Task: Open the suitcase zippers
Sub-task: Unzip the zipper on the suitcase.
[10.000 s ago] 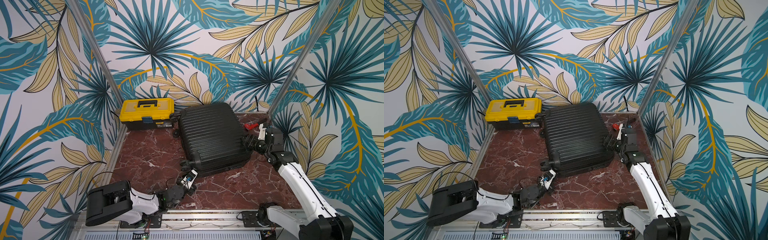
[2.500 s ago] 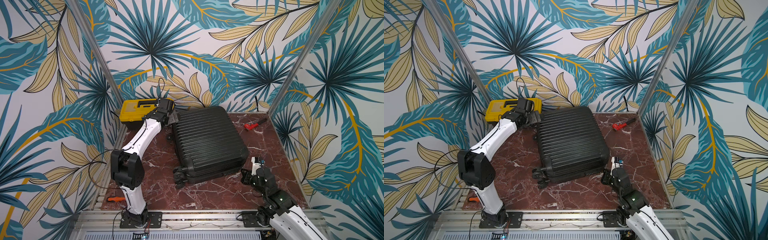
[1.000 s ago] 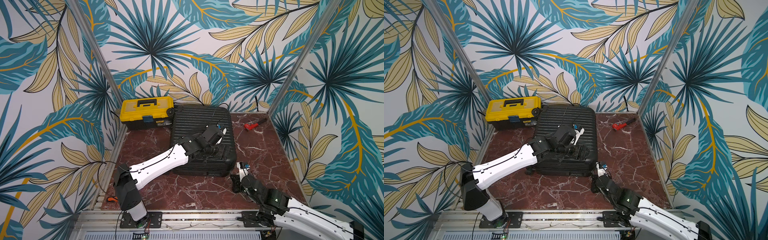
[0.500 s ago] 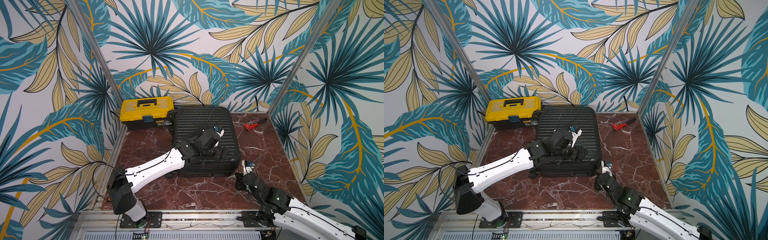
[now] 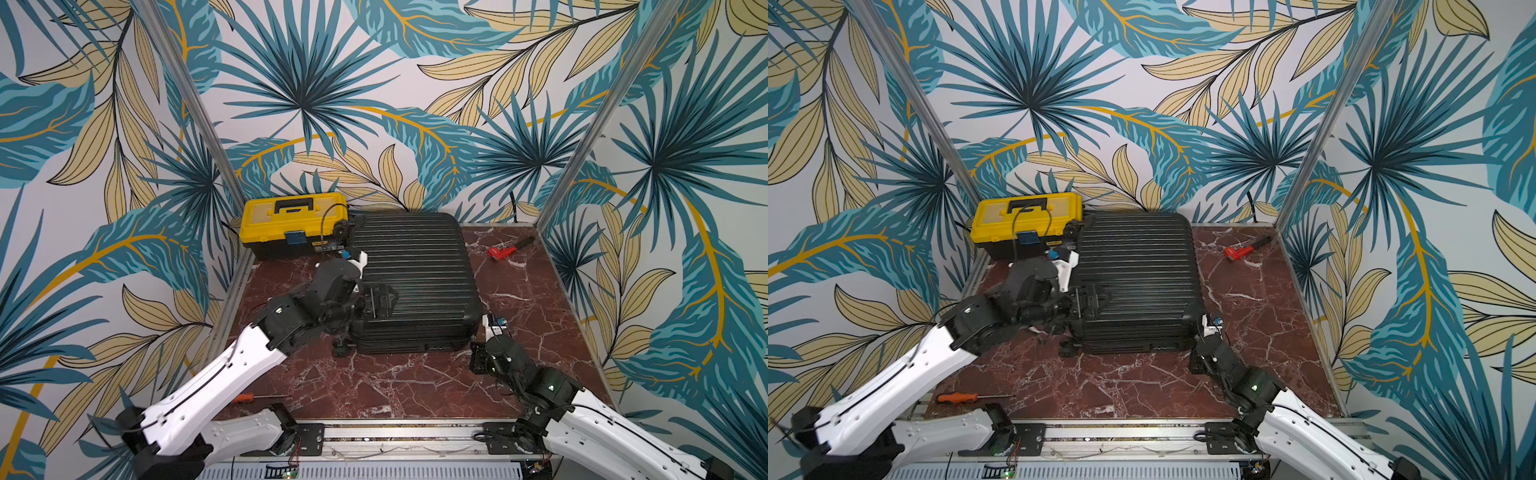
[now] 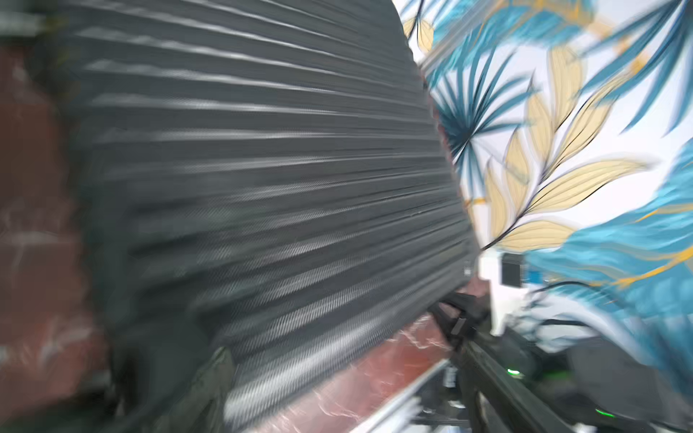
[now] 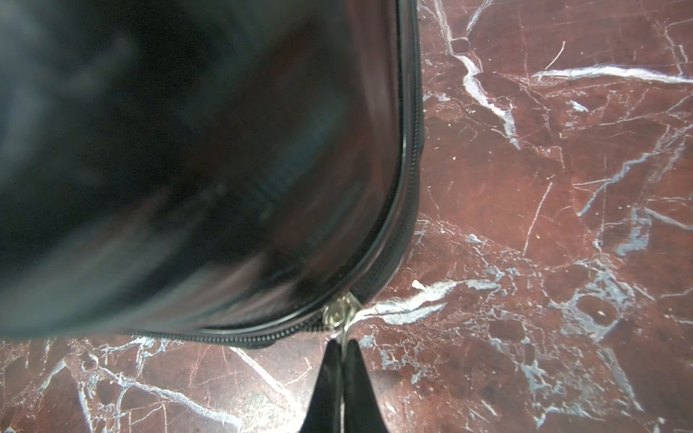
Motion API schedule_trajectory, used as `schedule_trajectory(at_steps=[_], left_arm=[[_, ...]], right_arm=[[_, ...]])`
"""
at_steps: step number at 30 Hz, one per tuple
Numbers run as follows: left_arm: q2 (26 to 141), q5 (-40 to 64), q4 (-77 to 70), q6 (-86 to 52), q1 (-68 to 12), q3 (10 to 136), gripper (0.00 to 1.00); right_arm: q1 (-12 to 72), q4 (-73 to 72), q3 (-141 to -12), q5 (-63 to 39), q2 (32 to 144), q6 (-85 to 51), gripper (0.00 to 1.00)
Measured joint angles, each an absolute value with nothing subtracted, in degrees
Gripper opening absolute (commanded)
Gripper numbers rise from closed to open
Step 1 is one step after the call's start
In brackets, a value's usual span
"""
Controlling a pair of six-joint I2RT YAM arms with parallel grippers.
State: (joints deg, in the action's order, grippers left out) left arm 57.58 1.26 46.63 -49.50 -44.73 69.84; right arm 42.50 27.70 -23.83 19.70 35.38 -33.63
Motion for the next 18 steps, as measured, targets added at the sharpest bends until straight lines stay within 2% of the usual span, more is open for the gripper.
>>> schedule_trajectory(at_steps=[4, 9, 15, 18], left_arm=[[48.7, 1.7, 52.7, -63.8, -44.4, 65.3, 0.99], [43.4, 0.4, 56.9, -77.9, -42.7, 63.6, 0.99], [43.7, 2.3, 58.2, -88.2, -34.9, 57.4, 1.00], [45.1, 4.6, 57.3, -90.9, -30.5, 53.8, 0.96]], right_arm=[[42.5, 27.5, -23.8, 19.6, 35.8, -33.4, 0.00], [42.4, 27.1, -23.8, 19.4, 36.6, -33.4, 0.00], [42.4, 26.6, -23.8, 18.8, 36.8, -33.4, 0.00], [42.4, 26.6, -23.8, 18.5, 36.4, -33.4, 0.00]])
